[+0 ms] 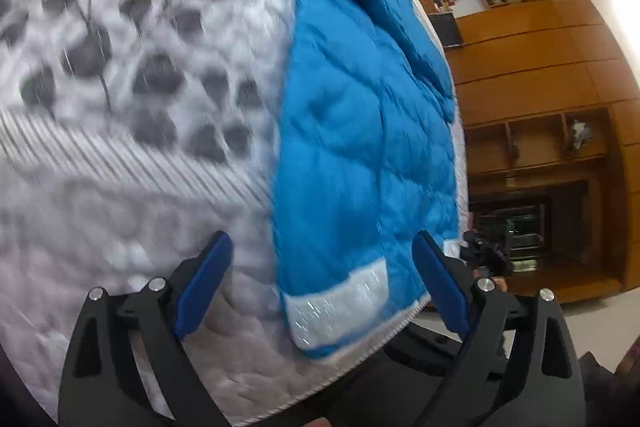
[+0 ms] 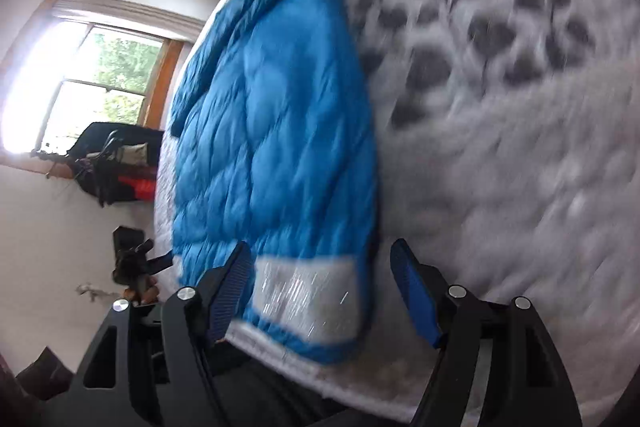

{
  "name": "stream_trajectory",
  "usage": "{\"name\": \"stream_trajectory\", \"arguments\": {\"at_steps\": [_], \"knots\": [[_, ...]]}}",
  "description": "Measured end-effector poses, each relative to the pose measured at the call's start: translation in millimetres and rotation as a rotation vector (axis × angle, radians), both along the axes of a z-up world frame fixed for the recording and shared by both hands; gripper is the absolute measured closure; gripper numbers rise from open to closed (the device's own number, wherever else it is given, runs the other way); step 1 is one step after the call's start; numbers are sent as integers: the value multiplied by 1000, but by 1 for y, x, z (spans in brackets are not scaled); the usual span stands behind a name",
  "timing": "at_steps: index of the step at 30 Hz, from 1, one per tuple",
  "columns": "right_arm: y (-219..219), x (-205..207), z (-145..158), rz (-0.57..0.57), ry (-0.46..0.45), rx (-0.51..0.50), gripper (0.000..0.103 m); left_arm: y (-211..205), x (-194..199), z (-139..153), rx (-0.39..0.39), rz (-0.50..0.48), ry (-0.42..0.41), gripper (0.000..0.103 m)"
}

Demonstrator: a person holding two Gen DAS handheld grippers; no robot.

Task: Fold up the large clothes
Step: 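Grasp the white-trimmed hem of the jacket with both grippers, then lift the hem with both grippers and fold it toward the collar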

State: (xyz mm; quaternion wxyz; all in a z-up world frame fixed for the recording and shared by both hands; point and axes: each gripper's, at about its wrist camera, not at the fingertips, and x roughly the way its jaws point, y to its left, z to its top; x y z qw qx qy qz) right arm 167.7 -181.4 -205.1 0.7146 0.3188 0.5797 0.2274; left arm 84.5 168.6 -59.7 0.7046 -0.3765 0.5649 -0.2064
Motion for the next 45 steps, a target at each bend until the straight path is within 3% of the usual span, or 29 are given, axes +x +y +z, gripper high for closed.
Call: {"name": "stream_trajectory", "arguments": {"at_steps": [5,15,19,21,25,26,28,45], "knots": [[17,-19,-2,31,9,74,29,-19,-10,-7,-35,-26,11,12],[27,-26,-4,43,7,122,29,-47,-14,-10,-54,-43,17,13],[28,-24,-4,47,0,130,33,-51,-18,-9,-26,-28,25,34],[27,-23,-6,45,2,131,42,-47,-18,-11,-23,-19,39,45],[19,-24,-10,46,-2,119,77,-40,-21,-16,-18,-1,59,70],[17,-25,-9,41,-7,123,81,-37,-22,-16,-26,6,59,79],[16,-27,-4,35,-24,129,85,-31,-25,-12,-51,24,49,84],[16,-23,49,27,-147,180,89,-32,-21,40,-99,35,-74,93]]}}
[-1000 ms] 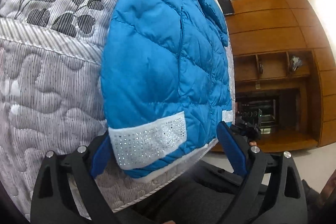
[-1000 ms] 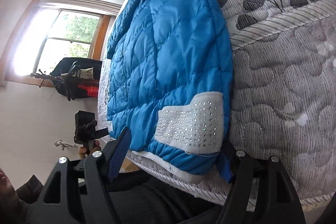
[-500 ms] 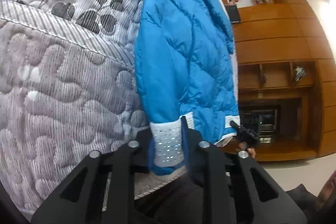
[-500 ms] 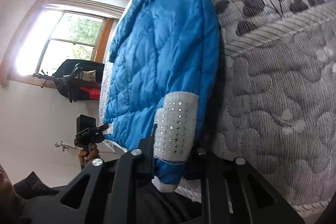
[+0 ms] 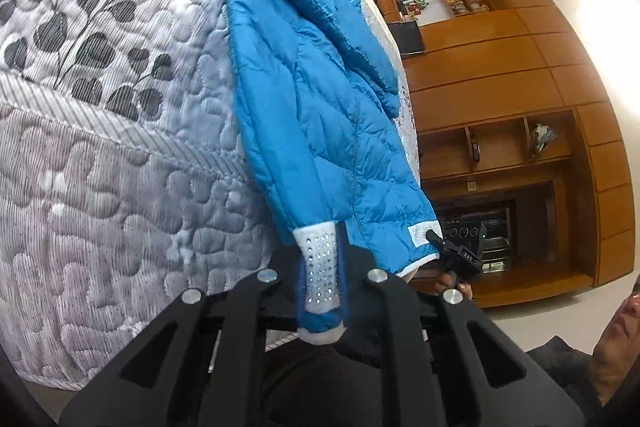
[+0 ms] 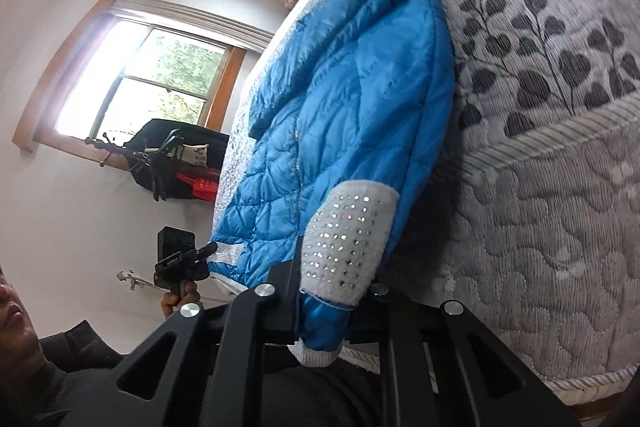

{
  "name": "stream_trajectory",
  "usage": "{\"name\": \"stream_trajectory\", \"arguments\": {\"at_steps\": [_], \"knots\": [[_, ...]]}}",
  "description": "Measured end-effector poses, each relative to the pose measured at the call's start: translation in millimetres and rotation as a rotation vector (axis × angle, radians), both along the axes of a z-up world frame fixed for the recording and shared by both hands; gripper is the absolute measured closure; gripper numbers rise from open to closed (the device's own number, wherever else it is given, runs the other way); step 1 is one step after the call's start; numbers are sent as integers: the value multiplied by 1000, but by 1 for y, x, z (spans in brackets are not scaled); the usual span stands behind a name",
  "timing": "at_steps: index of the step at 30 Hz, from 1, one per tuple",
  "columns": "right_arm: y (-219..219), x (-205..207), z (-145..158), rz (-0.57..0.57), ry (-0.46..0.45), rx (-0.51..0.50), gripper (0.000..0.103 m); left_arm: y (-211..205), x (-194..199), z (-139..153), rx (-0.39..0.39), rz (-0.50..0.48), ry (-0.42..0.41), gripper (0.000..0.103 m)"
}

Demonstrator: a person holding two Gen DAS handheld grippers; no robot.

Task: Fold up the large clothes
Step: 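Lift the hem with both grippers and fold it toward the collar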

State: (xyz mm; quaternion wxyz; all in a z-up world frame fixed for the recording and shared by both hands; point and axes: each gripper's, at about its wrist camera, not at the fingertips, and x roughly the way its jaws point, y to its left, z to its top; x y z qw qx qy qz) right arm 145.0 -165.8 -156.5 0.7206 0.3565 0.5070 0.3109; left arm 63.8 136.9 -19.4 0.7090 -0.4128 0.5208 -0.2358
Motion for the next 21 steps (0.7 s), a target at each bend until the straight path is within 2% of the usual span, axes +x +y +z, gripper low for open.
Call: {"name": "stream_trajectory", "arguments": {"at_steps": [13,21], "knots": [[6,18,47,-7,-105,19,90,6,15,38,-58,39,-105,95],[10,38,72,1,-158,6,90,5,40,63,-40,36,-174,95]]}}
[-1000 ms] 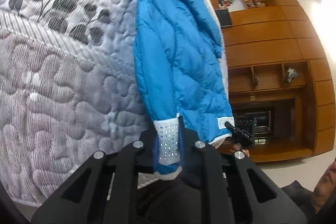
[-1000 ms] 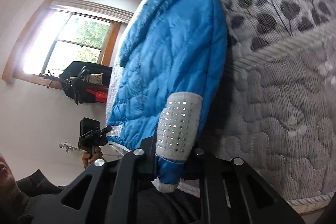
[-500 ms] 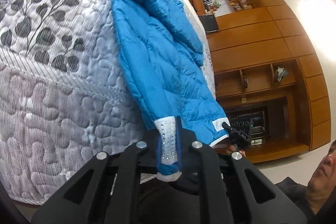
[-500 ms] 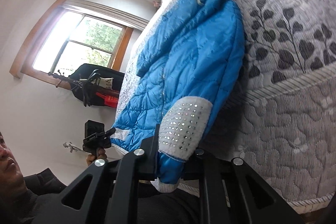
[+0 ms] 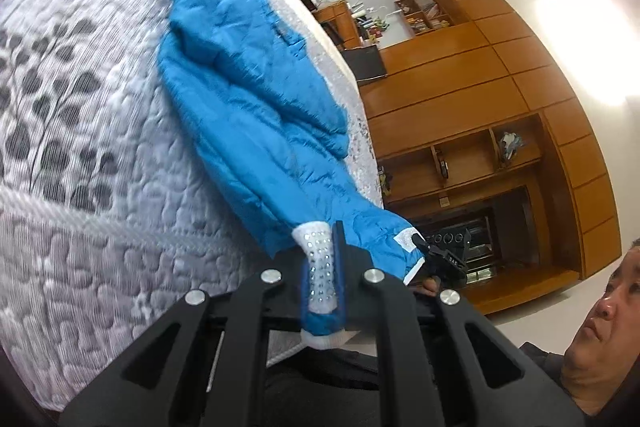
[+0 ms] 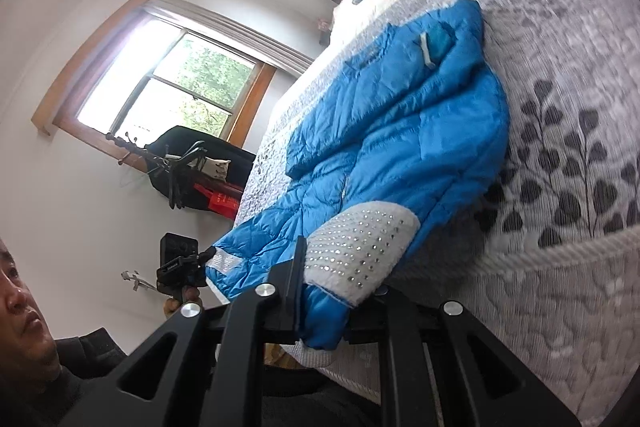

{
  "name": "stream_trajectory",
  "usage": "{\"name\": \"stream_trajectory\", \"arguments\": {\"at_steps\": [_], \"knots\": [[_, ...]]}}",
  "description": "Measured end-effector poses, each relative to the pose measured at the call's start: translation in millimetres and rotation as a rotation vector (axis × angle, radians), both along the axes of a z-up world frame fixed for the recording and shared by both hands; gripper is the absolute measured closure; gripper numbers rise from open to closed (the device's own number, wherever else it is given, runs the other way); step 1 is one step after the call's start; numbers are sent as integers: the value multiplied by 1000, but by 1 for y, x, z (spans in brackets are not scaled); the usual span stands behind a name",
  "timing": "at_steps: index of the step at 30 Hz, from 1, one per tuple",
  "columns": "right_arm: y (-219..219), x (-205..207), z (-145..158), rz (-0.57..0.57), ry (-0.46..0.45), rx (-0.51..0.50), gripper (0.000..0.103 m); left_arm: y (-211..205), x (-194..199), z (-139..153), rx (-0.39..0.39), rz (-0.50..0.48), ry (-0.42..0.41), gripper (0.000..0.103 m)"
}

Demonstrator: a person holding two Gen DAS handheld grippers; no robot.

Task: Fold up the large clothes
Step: 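Lift the hem with both grippers and fold it toward the collar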

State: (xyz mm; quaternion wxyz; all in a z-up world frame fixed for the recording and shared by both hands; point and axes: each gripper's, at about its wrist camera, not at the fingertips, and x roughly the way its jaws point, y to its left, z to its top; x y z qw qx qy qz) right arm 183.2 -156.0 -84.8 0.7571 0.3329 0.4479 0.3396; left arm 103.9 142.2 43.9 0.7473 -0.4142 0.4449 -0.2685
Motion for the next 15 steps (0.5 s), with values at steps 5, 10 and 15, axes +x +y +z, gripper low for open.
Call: {"name": "stream_trajectory", "arguments": {"at_steps": [5,10,15], "knots": [[-2,14,13,-3,-26,-13,90,3,15,11,-1,7,-27,95],[0,36,23,3,-49,-37,90,8,33,18,-3,17,-47,95],[2,69,29,4,-60,-54,90,17,62,21,-8,43,-51,95]]}}
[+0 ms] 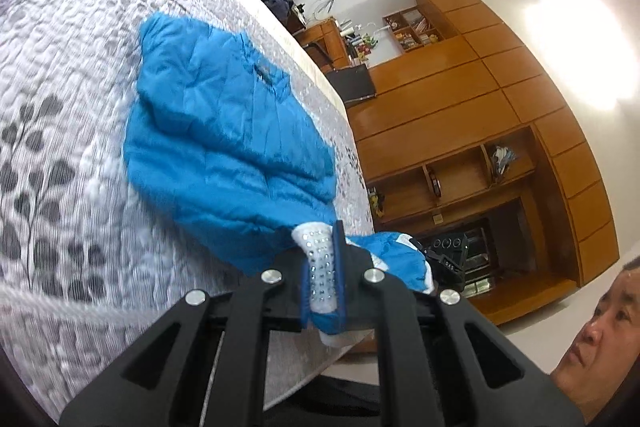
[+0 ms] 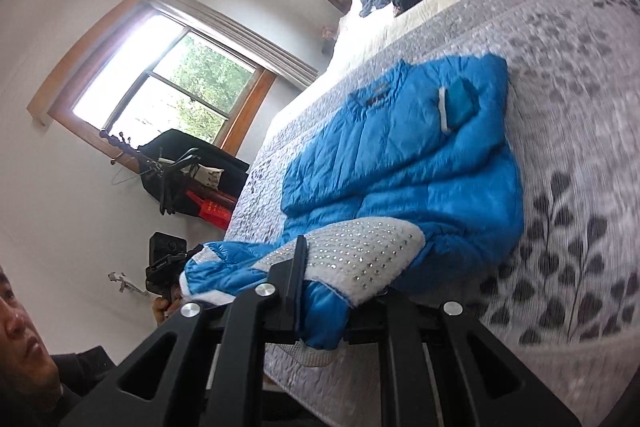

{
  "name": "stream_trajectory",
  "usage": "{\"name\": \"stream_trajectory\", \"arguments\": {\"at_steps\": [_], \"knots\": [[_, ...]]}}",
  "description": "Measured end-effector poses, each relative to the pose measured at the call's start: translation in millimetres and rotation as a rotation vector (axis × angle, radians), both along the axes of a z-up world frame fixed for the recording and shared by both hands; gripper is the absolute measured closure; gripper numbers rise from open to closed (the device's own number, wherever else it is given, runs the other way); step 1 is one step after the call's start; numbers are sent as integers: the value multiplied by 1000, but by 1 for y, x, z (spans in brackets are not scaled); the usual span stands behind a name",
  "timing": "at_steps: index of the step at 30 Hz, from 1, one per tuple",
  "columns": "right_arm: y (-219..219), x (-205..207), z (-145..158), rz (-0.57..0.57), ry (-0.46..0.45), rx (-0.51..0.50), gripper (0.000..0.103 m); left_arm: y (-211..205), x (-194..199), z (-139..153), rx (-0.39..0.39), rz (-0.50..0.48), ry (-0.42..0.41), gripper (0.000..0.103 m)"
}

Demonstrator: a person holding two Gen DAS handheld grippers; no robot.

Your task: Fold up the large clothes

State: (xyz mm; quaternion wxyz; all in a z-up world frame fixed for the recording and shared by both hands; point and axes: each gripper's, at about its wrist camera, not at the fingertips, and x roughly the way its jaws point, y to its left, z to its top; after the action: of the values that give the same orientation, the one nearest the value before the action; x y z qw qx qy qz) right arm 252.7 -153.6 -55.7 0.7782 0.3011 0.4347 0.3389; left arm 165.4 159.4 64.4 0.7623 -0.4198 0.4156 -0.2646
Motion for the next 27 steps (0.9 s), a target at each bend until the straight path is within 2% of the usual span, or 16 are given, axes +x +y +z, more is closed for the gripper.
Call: {"name": "stream_trajectory", "arguments": {"at_steps": [5,9,16,21,24,27], "knots": [[6,46,1,-1,4,-26,90,12,42,-5,-16,31,24,95],[11,85,-10,-1,41,-42,90,18,84,-15,-24,38,69,95],[17,157,-51,-11,148,-65,90,31,141,-47,-24,62,171,95],[18,193,-80,-22,217,-80,87,40,177,-68,-6,81,234,95],[13,209,-98,-30,267,-60,83,45,190,-84,-13,98,269,94],[8,219,-110,-28,317,-15,79,52,199,-97,-52,102,304,90]]}}
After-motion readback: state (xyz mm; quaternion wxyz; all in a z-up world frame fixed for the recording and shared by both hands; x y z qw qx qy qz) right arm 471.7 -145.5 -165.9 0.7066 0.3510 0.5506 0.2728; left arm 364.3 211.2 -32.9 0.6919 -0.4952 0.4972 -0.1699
